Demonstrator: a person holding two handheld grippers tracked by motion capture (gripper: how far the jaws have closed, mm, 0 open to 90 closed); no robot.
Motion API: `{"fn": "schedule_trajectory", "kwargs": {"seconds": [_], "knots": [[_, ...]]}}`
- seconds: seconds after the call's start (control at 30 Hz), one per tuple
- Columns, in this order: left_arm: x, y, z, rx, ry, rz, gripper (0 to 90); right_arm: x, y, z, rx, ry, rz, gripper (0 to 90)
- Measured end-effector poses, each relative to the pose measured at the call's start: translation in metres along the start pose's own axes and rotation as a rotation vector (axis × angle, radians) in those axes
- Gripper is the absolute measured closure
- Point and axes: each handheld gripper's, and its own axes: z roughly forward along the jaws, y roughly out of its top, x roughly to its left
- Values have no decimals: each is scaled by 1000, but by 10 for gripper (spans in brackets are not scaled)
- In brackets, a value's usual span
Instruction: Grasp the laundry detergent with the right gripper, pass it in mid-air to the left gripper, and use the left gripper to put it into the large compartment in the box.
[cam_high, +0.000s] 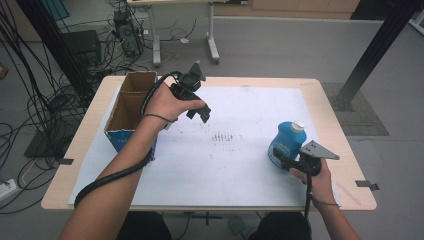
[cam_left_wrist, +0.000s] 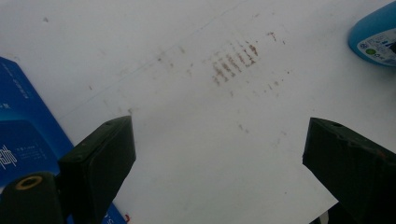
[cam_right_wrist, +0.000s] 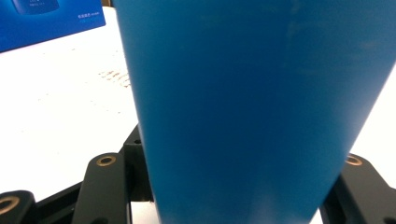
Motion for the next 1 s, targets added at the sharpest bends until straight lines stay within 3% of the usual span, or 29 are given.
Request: {"fn": "schedule_trajectory", "kwargs": {"seconds": [1.0], "knots": [[0, 1, 1, 2, 2, 1, 98, 0, -1, 0, -6, 0, -9, 416]]}}
